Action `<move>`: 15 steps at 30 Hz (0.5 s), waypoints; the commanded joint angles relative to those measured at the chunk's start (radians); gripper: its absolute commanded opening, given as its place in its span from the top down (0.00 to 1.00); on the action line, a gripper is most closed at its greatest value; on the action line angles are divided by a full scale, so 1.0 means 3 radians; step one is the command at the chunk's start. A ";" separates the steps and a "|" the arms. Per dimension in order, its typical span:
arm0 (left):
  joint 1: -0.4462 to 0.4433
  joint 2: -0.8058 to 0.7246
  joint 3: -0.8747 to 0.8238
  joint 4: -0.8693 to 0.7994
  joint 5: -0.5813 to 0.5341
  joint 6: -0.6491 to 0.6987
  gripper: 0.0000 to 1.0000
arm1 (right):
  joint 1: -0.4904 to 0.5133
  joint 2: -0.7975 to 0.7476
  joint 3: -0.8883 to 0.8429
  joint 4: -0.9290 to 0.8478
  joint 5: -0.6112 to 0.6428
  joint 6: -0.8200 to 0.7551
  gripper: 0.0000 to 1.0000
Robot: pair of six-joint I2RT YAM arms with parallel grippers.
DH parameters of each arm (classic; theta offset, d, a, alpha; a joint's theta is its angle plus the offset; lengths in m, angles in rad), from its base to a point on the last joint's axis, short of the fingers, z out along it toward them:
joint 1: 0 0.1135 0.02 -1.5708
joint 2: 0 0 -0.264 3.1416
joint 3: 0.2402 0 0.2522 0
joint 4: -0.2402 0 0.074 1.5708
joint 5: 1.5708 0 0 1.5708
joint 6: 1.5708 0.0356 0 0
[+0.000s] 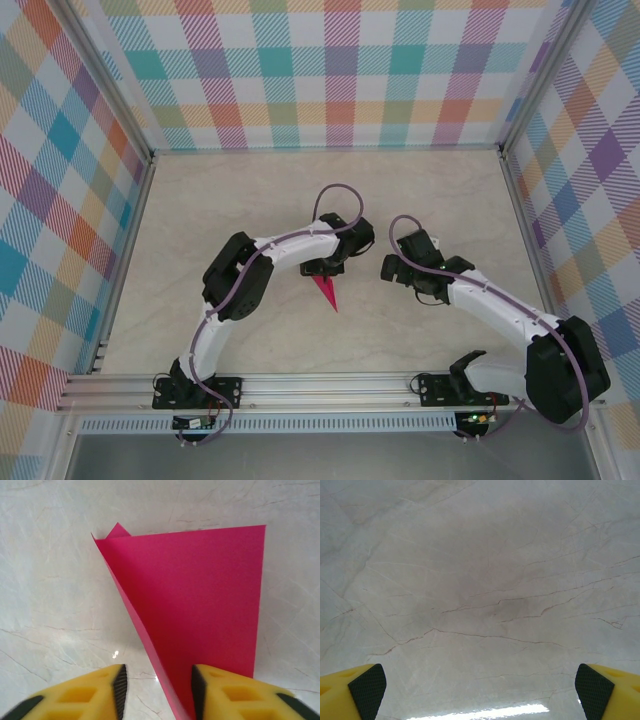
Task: Fold a paper plane with a square sheet of paper (pick it up from the middle)
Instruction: Turn over a paper plane at the center of the table.
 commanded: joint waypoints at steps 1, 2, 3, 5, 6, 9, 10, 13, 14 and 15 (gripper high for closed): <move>-0.0024 -0.0198 -0.0084 -0.0054 -0.0026 -0.0028 0.75 | -0.0023 -0.0043 0.0002 -0.0095 0.0051 0.0072 0.00; -0.0024 -0.0217 -0.0113 -0.0023 -0.0003 -0.0030 0.80 | -0.0023 -0.0038 0.0010 -0.0103 0.0060 0.0083 0.00; -0.0027 -0.0241 -0.0153 0.0031 0.0032 -0.0019 0.81 | -0.0024 -0.0035 0.0014 -0.0123 0.0070 0.0101 0.00; -0.0024 -0.0301 -0.0251 0.0113 0.0075 -0.0033 0.81 | -0.0028 -0.0033 0.0023 -0.0132 0.0071 0.0119 0.00; -0.0027 -0.0342 -0.0295 0.0157 0.0078 -0.0033 0.81 | -0.0028 -0.0033 0.0020 -0.0129 0.0062 0.0120 0.00; -0.0026 -0.0441 -0.0350 0.0210 0.0079 -0.0028 0.73 | -0.0031 -0.0020 0.0029 -0.0121 0.0041 0.0124 0.00; -0.0025 -0.0461 -0.0355 0.0215 0.0074 -0.0028 0.73 | -0.0030 -0.0013 0.0032 -0.0128 0.0036 0.0125 0.00; -0.0025 -0.0517 -0.0392 0.0233 0.0067 -0.0038 0.73 | -0.0028 0.0017 0.0039 -0.0127 0.0026 0.0128 0.00; -0.0024 -0.0526 -0.0408 0.0241 0.0059 -0.0051 0.74 | -0.0025 0.0027 0.0035 -0.0129 0.0029 0.0130 0.00; -0.0024 -0.0526 -0.0423 0.0245 0.0053 -0.0062 0.76 | -0.0028 0.0037 0.0043 -0.0130 0.0021 0.0132 0.00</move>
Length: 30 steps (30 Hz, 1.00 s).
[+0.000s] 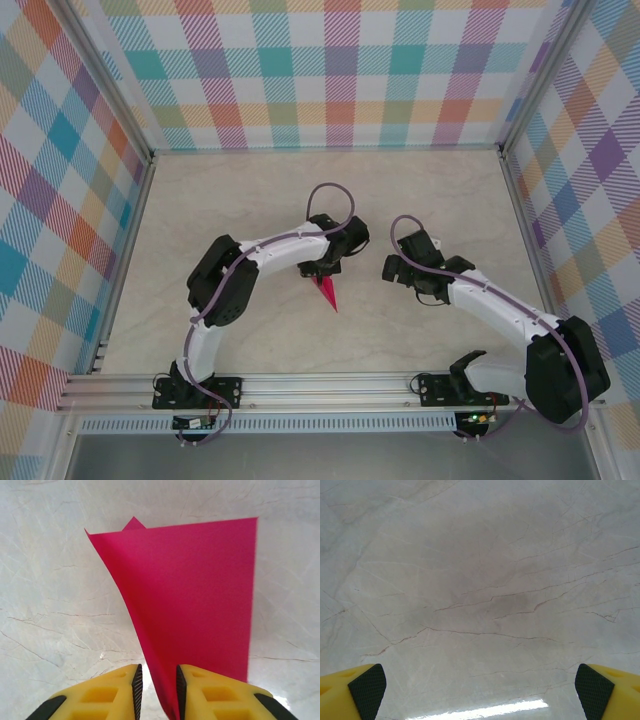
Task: Fold a paper plane with a square sheet of paper (pick it up from the middle)
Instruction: Turn over a paper plane at the center of the table.
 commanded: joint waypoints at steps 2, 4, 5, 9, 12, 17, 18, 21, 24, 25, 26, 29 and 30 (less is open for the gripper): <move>-0.0026 -0.0128 -0.0102 0.0033 -0.0033 -0.0061 0.80 | -0.0016 0.0046 0.0041 -0.0073 -0.0003 0.0065 0.00; -0.0024 -0.0120 -0.0113 0.0028 -0.0038 -0.0075 0.84 | -0.0016 0.0056 0.0040 -0.0073 -0.0006 0.0070 0.00; -0.0027 -0.0116 -0.0113 0.0028 -0.0039 -0.0076 0.86 | -0.0016 0.0057 0.0039 -0.0083 -0.0009 0.0070 0.00; -0.0022 -0.0101 -0.0114 0.0034 -0.0046 -0.0084 0.94 | -0.0016 0.0051 0.0054 -0.0098 -0.0010 0.0055 0.00; -0.0019 -0.0115 -0.0083 0.0033 -0.0055 -0.0066 1.00 | -0.0016 0.0044 0.0076 -0.0119 -0.0017 0.0045 0.00; -0.0015 -0.0328 -0.0046 0.0156 -0.0012 0.0116 1.00 | -0.0024 0.0002 0.0110 -0.0097 -0.0296 -0.0049 0.00; -0.0014 -0.0419 -0.0076 0.0243 0.0019 0.0168 1.00 | -0.0021 -0.0014 0.0110 -0.0073 -0.0376 -0.0070 0.00; -0.0005 -0.0698 -0.0142 0.0481 0.0112 0.0318 1.00 | -0.0026 -0.0079 0.0105 -0.0028 -0.0520 -0.0066 0.00; 0.0035 -0.0923 -0.0266 0.0763 0.0304 0.0450 1.00 | -0.0031 -0.0162 0.0103 0.0006 -0.0573 -0.0024 0.00; 0.0050 -0.0990 -0.0340 0.0884 0.0387 0.0467 1.00 | -0.0032 -0.0182 0.0095 0.0005 -0.0584 -0.0004 0.00; 0.0081 -0.1068 -0.0462 0.1076 0.0517 0.0508 1.00 | -0.0036 -0.0228 0.0096 0.0005 -0.0596 0.0018 0.00; 0.0202 -0.1268 -0.0956 0.1850 0.1049 0.0601 1.00 | -0.0032 -0.0324 0.0097 -0.0032 -0.0673 0.0079 0.00; 0.0252 -0.1317 -0.1147 0.2180 0.1275 0.0603 1.00 | -0.0041 -0.0363 0.0090 -0.0042 -0.0712 0.0097 0.00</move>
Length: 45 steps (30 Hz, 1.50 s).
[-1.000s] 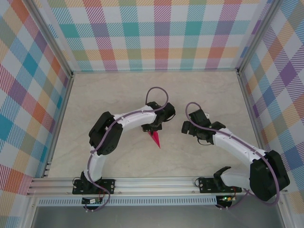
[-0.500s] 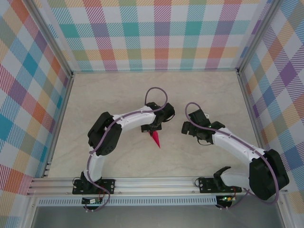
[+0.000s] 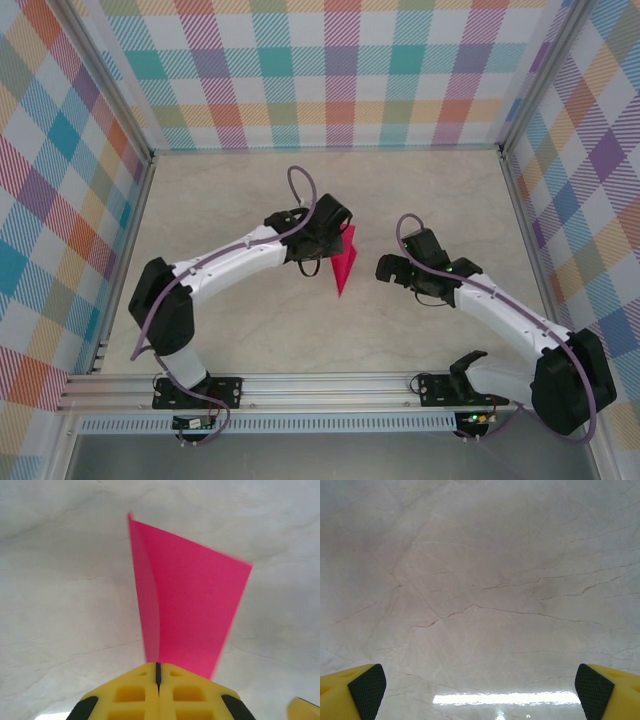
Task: Fold a paper plane with a square sheet of paper (pick it up from the middle)
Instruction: Turn over a paper plane at the center of the table.
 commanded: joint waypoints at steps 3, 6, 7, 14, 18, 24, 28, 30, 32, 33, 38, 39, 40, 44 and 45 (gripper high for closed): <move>0.0230 -0.0106 -0.0880 0.1658 0.1075 0.0074 1.00 | -0.0026 -0.0205 0.0045 -0.0029 -0.0249 0.0137 0.00; 0.0297 -0.0034 -0.1197 0.2249 0.1404 -0.0075 1.00 | -0.0022 -0.0217 0.0036 -0.0015 -0.0353 0.0134 0.00; 0.0313 0.0000 -0.1300 0.2484 0.1493 -0.0146 1.00 | -0.0025 -0.0183 0.0055 -0.0021 -0.0425 0.0107 0.00; 0.0348 0.0110 -0.1802 0.3168 0.1651 -0.0323 1.00 | 0.0008 0.0113 0.0113 0.0274 -0.1037 0.0122 0.00; 0.0390 0.0100 -0.2039 0.3271 0.1666 -0.0354 1.00 | 0.0134 0.0235 0.0161 0.0510 -0.1249 0.0204 0.02; 0.0405 -0.0019 -0.2319 0.3250 0.1388 -0.0397 1.00 | 0.0293 0.0609 0.0239 0.0812 -0.1391 0.0328 0.11; 0.0421 -0.0180 -0.2446 0.3160 0.1239 -0.0396 1.00 | 0.0389 0.0905 0.0393 0.0867 -0.1440 0.0324 0.16; 0.0421 -0.0208 -0.2457 0.3108 0.1228 -0.0375 1.00 | 0.0442 0.1048 0.0487 0.0834 -0.1421 0.0303 0.18; 0.0421 -0.0222 -0.2469 0.3097 0.1207 -0.0373 1.00 | 0.0475 0.1187 0.0592 0.0750 -0.1406 0.0251 0.22; 0.0421 -0.0225 -0.2475 0.3103 0.1201 -0.0374 1.00 | 0.0493 0.1242 0.0630 0.0716 -0.1389 0.0241 0.23; 0.0421 -0.0225 -0.2471 0.3102 0.1212 -0.0374 1.00 | 0.0571 0.1274 0.0632 0.0831 -0.1521 0.0178 0.24; 0.0421 -0.0225 -0.2470 0.3103 0.1214 -0.0371 1.00 | 0.0593 0.1232 0.0605 0.0905 -0.1556 0.0161 0.24; 0.0421 -0.0221 -0.2465 0.3103 0.1217 -0.0366 1.00 | 0.0609 0.1190 0.0585 0.0961 -0.1566 0.0151 0.24; 0.0421 -0.0177 -0.2442 0.3096 0.1237 -0.0368 1.00 | 0.0635 0.1175 0.0604 0.0905 -0.1447 0.0159 0.24; 0.0421 -0.0167 -0.2437 0.3093 0.1237 -0.0367 1.00 | 0.0633 0.1208 0.0620 0.0864 -0.1397 0.0158 0.25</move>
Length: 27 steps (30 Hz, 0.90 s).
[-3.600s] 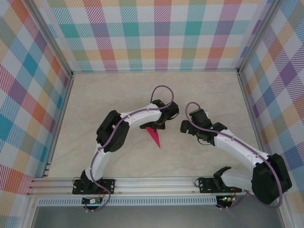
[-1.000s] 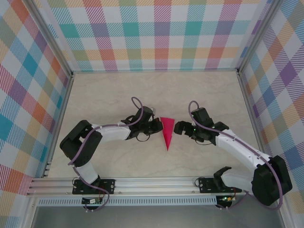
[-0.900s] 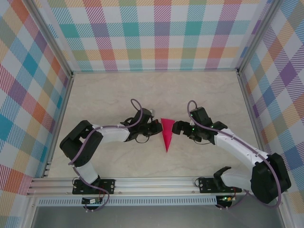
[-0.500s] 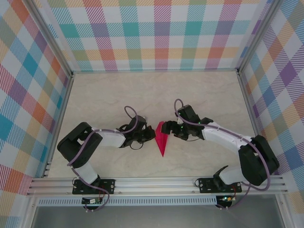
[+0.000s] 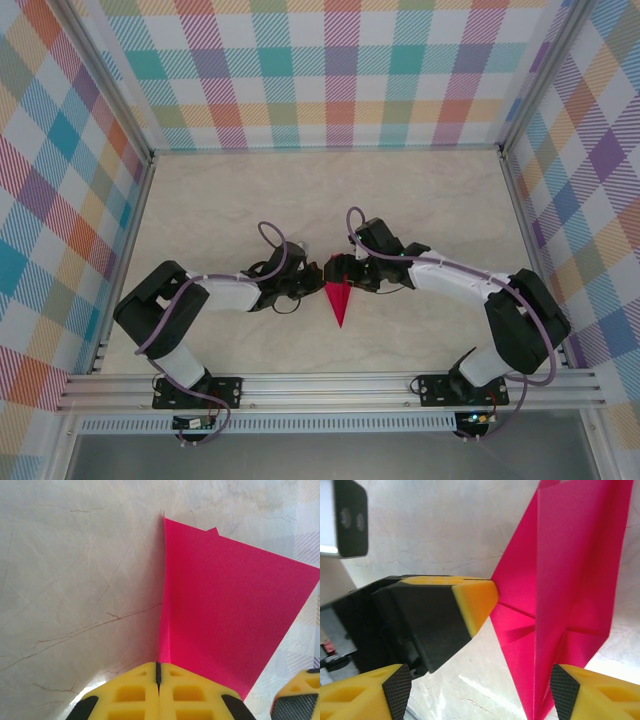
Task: Fold a paper plane with a square sheet of paper (pick it up from the middle)
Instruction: Turn over a paper plane at the center of the table, then move the paper plane to the center of the table.
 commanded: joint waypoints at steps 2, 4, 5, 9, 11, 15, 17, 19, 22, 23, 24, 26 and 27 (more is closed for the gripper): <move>0.0023 -0.0004 0.0019 -0.0037 -0.0040 0.0016 1.00 | 0.0021 0.0029 0.0064 -0.0058 0.0154 -0.0043 0.25; 0.0020 -0.0005 0.0012 -0.0043 -0.0041 0.0012 1.00 | 0.0021 0.0057 0.0042 -0.0038 0.0175 -0.0042 0.24; 0.0020 -0.0002 0.0007 -0.0043 -0.0044 0.0011 1.00 | 0.0021 0.0078 0.0037 -0.0024 0.0163 -0.0040 0.24; 0.0020 0.0004 -0.0007 -0.0088 -0.0098 0.0002 1.00 | 0.0021 0.0229 0.0072 -0.0021 0.0119 -0.0063 0.24; 0.0020 0.0000 -0.0013 -0.0089 -0.0112 -0.0015 1.00 | 0.0021 0.0291 0.0071 -0.0031 0.0131 -0.0048 0.24; 0.0020 -0.0010 -0.0050 -0.0062 -0.0113 -0.0038 1.00 | 0.0018 0.0311 -0.0023 -0.0043 0.0245 -0.0023 0.24; 0.0020 -0.0018 -0.0060 -0.0056 -0.0113 -0.0035 1.00 | 0.0021 0.0301 -0.0074 -0.0019 0.0245 -0.0022 0.24; 0.0020 -0.0015 -0.0065 -0.0074 -0.0126 -0.0030 1.00 | 0.0020 0.0293 -0.0110 0.0014 0.0185 -0.0041 0.25; 0.0020 -0.0007 -0.0068 -0.0056 -0.0122 -0.0035 1.00 | 0.0025 0.0269 -0.0152 0.0056 0.0089 -0.0062 0.27; 0.0020 -0.0012 -0.0068 -0.0054 -0.0122 -0.0032 1.00 | 0.0030 0.0263 -0.0157 0.0040 0.0090 -0.0063 0.29; 0.0021 -0.0013 -0.0071 -0.0058 -0.0130 -0.0031 1.00 | 0.0038 0.0258 -0.0167 0.0025 0.0104 -0.0063 0.31; 0.0023 -0.0014 -0.0071 -0.0064 -0.0138 -0.0040 1.00 | 0.0051 0.0225 -0.0196 0.0036 0.0098 -0.0078 0.33; 0.0020 -0.0013 -0.0068 -0.0060 -0.0134 -0.0041 1.00 | 0.0065 0.0210 -0.0215 0.0039 0.0087 -0.0083 0.35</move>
